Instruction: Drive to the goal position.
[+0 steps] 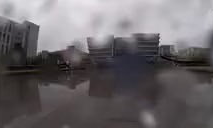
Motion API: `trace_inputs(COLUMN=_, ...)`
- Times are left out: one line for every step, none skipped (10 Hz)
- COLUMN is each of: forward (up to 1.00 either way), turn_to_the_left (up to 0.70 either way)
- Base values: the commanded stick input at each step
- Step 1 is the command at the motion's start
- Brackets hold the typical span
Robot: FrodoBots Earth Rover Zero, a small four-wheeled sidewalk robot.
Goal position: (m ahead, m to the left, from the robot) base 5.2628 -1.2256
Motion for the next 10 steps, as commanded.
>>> trace_inputs(forward=1.00, turn_to_the_left=0.00)
trace_inputs(forward=1.00, turn_to_the_left=0.00)
trace_inputs(forward=1.00, turn_to_the_left=0.00)
trace_inputs(forward=1.00, turn_to_the_left=0.00)
trace_inputs(forward=1.00, turn_to_the_left=0.00)
trace_inputs(forward=1.00, turn_to_the_left=0.00)
trace_inputs(forward=1.00, turn_to_the_left=0.00)
trace_inputs(forward=1.00, turn_to_the_left=0.00)
trace_inputs(forward=1.00, turn_to_the_left=0.00)
trace_inputs(forward=1.00, turn_to_the_left=0.00)
